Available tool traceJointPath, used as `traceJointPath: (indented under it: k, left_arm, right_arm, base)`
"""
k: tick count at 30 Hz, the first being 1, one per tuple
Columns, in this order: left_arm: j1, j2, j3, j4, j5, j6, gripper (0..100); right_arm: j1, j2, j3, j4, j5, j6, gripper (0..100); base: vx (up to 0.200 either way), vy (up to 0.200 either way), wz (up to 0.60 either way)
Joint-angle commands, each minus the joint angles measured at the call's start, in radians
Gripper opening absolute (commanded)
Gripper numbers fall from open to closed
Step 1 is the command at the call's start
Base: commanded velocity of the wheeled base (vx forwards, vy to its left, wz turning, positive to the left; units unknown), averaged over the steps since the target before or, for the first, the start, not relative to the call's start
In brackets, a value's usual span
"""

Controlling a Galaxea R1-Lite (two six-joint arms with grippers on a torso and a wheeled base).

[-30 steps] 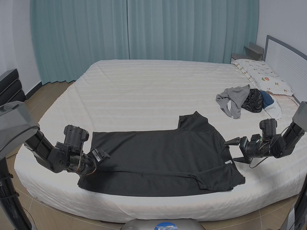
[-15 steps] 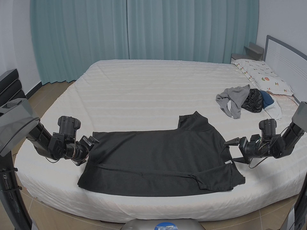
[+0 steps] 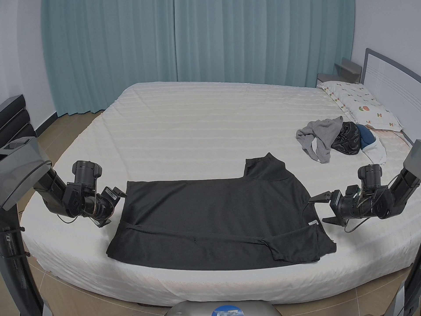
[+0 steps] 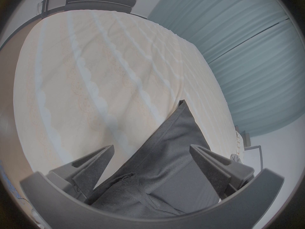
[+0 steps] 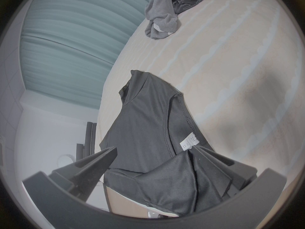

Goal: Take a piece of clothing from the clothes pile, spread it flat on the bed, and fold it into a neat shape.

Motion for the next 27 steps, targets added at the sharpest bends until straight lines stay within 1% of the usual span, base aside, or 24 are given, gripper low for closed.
traceJointPath:
  k: [1,3,7,9,14,23,27]
  left_arm:
    - [0.007,0.005,0.013,-0.001,-0.001,0.006,100]
    - [0.008,0.001,0.023,-0.001,-0.01,0.009,100]
    - [0.01,-0.007,0.024,0.001,-0.032,0.011,100]
    - [0.011,-0.007,0.024,0.001,-0.033,0.011,100]
    - [0.011,-0.007,0.024,0.001,-0.033,0.014,100]
    - [0.011,-0.005,0.026,0.004,-0.033,0.028,100]
    - [0.011,-0.007,0.026,0.009,-0.035,0.028,100]
  right_arm:
    - [-0.005,-0.029,0.049,0.0,0.006,-0.084,100]
    - [0.009,-0.014,0.057,0.0,0.006,-0.119,100]
    - [0.043,0.034,0.041,-0.003,0.0,-0.134,100]
    - [0.047,0.049,0.031,-0.009,0.0,-0.144,100]
    - [0.046,0.092,0.021,-0.058,0.0,-0.171,100]
    - [0.026,0.104,0.025,-0.11,0.0,-0.177,100]
    - [0.02,0.109,0.038,-0.121,0.0,-0.22,100]
  base:
    - [0.0,0.0,0.0]
    - [0.0,0.0,0.0]
    - [0.0,0.0,0.0]
    - [0.0,0.0,0.0]
    - [0.0,0.0,0.0]
    - [0.0,0.0,0.0]
    - [0.0,0.0,0.0]
